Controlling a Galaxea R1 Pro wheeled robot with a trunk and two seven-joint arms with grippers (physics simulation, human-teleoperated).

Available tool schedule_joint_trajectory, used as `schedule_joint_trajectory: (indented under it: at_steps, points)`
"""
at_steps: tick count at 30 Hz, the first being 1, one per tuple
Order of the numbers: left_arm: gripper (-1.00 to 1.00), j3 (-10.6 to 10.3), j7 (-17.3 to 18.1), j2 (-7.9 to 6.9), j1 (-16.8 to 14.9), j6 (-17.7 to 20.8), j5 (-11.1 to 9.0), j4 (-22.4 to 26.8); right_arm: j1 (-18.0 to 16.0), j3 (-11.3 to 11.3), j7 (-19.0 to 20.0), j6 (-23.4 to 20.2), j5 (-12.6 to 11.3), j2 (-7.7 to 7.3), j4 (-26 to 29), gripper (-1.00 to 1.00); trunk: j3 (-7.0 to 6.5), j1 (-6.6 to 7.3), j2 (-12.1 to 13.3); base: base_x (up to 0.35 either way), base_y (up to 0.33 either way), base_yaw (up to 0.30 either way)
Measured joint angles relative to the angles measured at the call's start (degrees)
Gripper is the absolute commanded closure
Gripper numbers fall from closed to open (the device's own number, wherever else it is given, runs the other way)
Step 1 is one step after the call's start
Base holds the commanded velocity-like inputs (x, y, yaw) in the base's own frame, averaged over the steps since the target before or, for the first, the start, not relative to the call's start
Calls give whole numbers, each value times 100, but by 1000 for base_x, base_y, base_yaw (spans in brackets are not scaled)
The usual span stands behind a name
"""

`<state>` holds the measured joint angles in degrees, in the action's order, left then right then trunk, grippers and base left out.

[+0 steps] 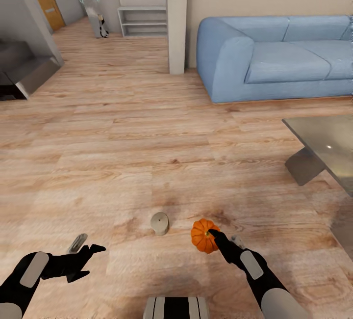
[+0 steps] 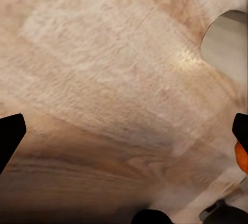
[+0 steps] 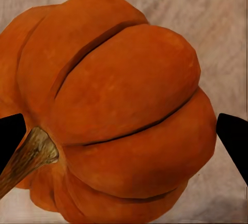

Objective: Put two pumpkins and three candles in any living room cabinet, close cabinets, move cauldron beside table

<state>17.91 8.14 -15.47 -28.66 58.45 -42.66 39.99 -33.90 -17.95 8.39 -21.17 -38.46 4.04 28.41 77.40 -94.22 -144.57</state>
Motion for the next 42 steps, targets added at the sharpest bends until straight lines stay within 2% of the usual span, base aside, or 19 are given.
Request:
schedule_joint_trajectory:
  at_steps: [12,17,20,26,30,33,36,42]
  points:
    - [-100,-7,-5,0,0,0,0,0,-9,53,-42,-40,20,3,122,100,-266,31,16,-302,0,0]
    - [-100,-7,-3,0,0,0,0,0,-10,78,-49,-170,54,0,719,100,-377,44,22,-82,0,0]
    - [-100,-7,-5,-1,0,-5,0,0,-13,74,-58,-469,76,0,1104,100,-443,52,27,-13,0,0]
    - [-100,-7,-5,-1,0,-8,4,0,-17,63,-63,-866,92,0,1414,100,-576,67,35,-2,0,0]
    - [-100,-7,-5,0,0,-9,6,0,0,59,-68,-1334,69,13,1887,100,-665,78,40,0,0,0]
    - [-100,-7,-6,-5,1,-9,8,1,187,62,-73,-1691,85,47,2500,100,-731,85,44,0,0,0]
    - [-100,-7,-6,-4,1,-8,6,1,483,59,-79,-1813,74,62,3066,100,-797,93,48,0,0,0]
    - [-100,-7,-6,-1,0,-9,3,0,641,56,-81,-1846,31,66,3279,100,-930,108,56,-13,0,0]
